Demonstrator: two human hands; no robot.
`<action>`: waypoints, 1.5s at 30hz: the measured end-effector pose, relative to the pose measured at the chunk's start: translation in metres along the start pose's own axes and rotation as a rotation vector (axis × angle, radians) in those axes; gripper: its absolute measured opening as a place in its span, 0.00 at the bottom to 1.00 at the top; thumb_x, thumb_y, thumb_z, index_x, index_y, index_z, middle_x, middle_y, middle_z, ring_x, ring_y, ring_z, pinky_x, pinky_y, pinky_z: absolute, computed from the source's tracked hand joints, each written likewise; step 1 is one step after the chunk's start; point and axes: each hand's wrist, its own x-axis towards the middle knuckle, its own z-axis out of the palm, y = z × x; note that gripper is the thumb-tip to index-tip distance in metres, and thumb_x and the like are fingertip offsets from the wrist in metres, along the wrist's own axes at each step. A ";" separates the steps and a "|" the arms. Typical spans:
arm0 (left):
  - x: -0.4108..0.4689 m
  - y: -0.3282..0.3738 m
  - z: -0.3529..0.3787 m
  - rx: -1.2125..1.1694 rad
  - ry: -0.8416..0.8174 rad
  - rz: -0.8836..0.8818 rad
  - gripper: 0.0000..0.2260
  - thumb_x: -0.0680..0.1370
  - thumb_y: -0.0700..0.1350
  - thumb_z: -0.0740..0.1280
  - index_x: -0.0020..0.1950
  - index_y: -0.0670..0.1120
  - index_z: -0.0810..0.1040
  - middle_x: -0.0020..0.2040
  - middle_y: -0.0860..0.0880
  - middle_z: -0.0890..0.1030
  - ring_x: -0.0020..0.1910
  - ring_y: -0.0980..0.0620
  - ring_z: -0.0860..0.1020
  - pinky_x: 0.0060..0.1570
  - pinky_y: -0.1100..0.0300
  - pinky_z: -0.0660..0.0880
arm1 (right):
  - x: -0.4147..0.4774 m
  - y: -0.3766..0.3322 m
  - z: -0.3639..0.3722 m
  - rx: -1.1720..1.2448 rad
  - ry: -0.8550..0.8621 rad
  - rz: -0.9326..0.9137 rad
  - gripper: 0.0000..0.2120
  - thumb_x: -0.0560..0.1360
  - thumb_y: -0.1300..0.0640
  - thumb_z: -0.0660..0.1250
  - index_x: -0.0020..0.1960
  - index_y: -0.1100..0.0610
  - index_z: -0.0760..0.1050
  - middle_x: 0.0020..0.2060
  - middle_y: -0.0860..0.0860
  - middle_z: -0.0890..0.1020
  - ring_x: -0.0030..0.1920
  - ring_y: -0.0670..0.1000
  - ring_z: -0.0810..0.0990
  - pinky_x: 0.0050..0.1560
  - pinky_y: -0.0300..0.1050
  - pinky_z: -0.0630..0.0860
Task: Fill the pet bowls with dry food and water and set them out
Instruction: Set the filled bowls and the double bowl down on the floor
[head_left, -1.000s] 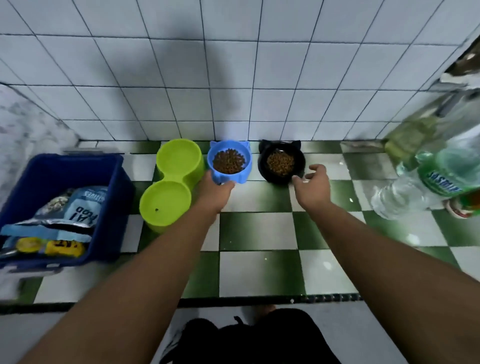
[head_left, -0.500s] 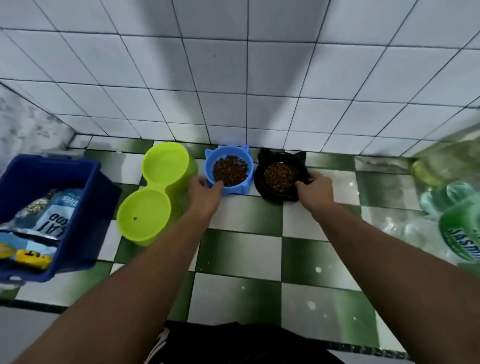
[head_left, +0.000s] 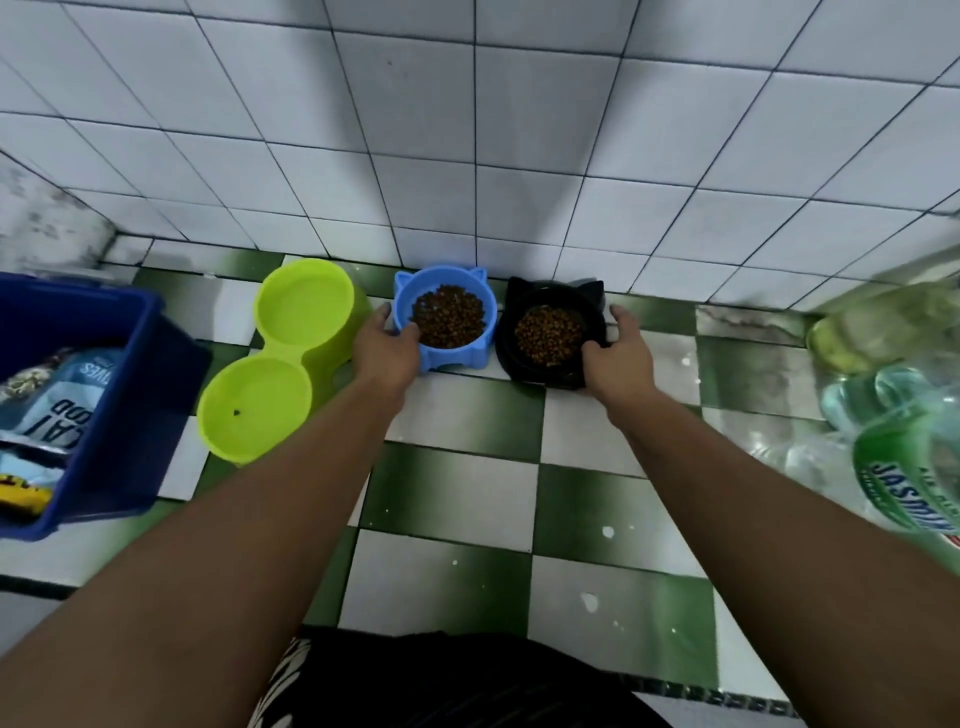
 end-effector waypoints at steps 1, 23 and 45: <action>-0.002 -0.001 -0.001 0.022 -0.010 0.029 0.22 0.84 0.39 0.64 0.78 0.47 0.69 0.66 0.44 0.79 0.61 0.46 0.79 0.65 0.48 0.77 | 0.000 0.001 -0.001 0.040 -0.010 0.005 0.31 0.75 0.63 0.59 0.76 0.45 0.63 0.61 0.55 0.79 0.57 0.59 0.80 0.56 0.60 0.81; -0.145 -0.053 -0.222 0.073 0.212 0.342 0.14 0.78 0.42 0.68 0.63 0.46 0.83 0.50 0.49 0.85 0.49 0.50 0.82 0.51 0.55 0.78 | -0.196 -0.026 0.028 0.051 -0.214 -0.195 0.27 0.79 0.67 0.60 0.73 0.47 0.66 0.55 0.60 0.80 0.39 0.56 0.84 0.30 0.47 0.83; -0.316 -0.305 -0.625 -0.554 0.851 -0.038 0.11 0.77 0.35 0.68 0.48 0.51 0.80 0.50 0.42 0.86 0.51 0.38 0.86 0.51 0.37 0.83 | -0.527 -0.008 0.359 -0.126 -1.008 -0.355 0.23 0.80 0.67 0.64 0.68 0.44 0.68 0.65 0.56 0.74 0.59 0.60 0.80 0.39 0.52 0.84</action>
